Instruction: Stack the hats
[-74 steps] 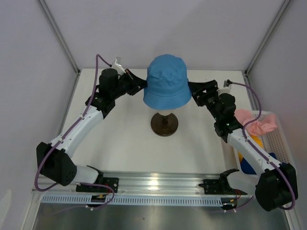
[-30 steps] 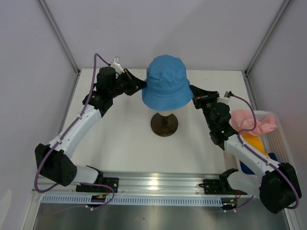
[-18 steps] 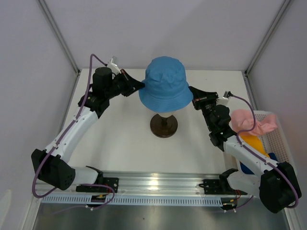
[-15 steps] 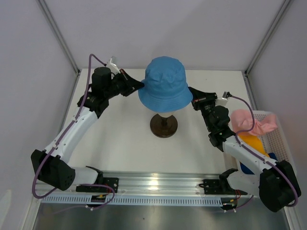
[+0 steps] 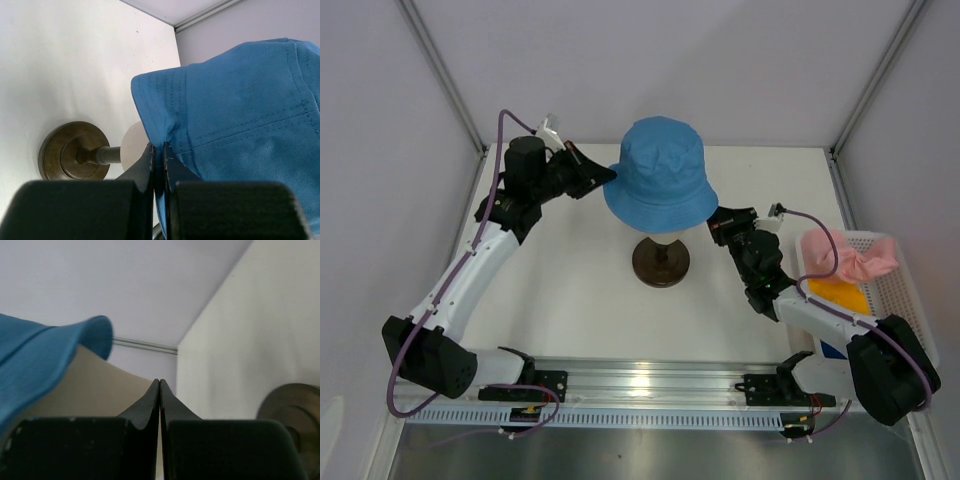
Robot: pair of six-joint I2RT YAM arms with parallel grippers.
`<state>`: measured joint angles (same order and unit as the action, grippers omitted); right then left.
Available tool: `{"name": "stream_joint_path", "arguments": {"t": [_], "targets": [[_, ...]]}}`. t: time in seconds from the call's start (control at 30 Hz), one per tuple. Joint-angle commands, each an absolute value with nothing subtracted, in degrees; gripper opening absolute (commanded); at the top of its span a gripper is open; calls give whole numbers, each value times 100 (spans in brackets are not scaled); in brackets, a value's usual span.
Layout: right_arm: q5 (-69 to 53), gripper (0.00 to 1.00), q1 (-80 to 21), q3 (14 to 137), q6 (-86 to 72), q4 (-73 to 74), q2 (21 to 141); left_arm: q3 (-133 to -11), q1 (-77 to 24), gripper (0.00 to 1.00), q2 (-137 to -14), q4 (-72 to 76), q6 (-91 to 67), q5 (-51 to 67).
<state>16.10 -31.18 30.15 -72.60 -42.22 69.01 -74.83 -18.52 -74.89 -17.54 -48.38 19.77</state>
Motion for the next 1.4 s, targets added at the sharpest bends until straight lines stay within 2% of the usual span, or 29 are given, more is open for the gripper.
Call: {"name": "stream_joint_path", "arguments": {"t": [0.0,0.2,0.27,0.3,0.33,0.4,0.43,0.5,0.53,0.57,0.6,0.73,0.83,0.97,1.13,1.37], "targets": [[1995,0,-3164,2918,-6935,-4175,6978,-7752,-1740,1,-7348,-1775,-4658,1969],[1960,0,-3155,2979,-6768,-4053,6917,-7699,-1740,1,-7348,-1749,-4632,2065],[1890,2,-3094,3067,-6576,-3877,6742,-7699,-1731,12,-7278,-1749,-4597,2074],[1820,8,-3050,3120,-6479,-3589,6663,-7708,-1723,18,-7234,-1749,-4527,2057],[1741,23,-2998,3198,-6347,-3368,6488,-7708,-1723,35,-7181,-1749,-4483,2039],[1504,40,-2770,3619,-5873,-2380,6277,-7717,-1714,52,-6963,-1837,-4317,1934],[1486,55,-2708,3769,-5680,-2008,6162,-7734,-1714,62,-6874,-1889,-4255,1777],[1494,67,-2445,4172,-5180,-974,5785,-7726,-1688,71,-6541,-2170,-4053,1531],[1468,79,-2304,4253,-5055,-662,5644,-7682,-1679,80,-6391,-2397,-4000,1207],[1268,84,-2120,4332,-4984,-398,5355,-7551,-1679,87,-6216,-2443,-3886,1056],[1100,87,-1674,4455,-4853,66,5205,-7472,-1661,99,-5805,-2469,-3850,907],[826,97,-602,4938,-3887,1324,4624,-6865,-1635,99,-4768,-2600,-3587,98],[1176,99,268,5569,-2774,2397,4693,-6680,-1644,100,-4239,-2995,-3297,-482],[1500,99,1097,5994,-2320,3443,5150,-6460,-1644,99,-3938,-3515,-2814,-702],[1389,99,1318,5660,-2935,3383,5185,-6293,-1635,99,-3876,-3840,-2602,-554],[2039,98,1415,5239,-2865,3428,4852,-5960,-1644,100,-3762,-3815,-2128,-273]]}}
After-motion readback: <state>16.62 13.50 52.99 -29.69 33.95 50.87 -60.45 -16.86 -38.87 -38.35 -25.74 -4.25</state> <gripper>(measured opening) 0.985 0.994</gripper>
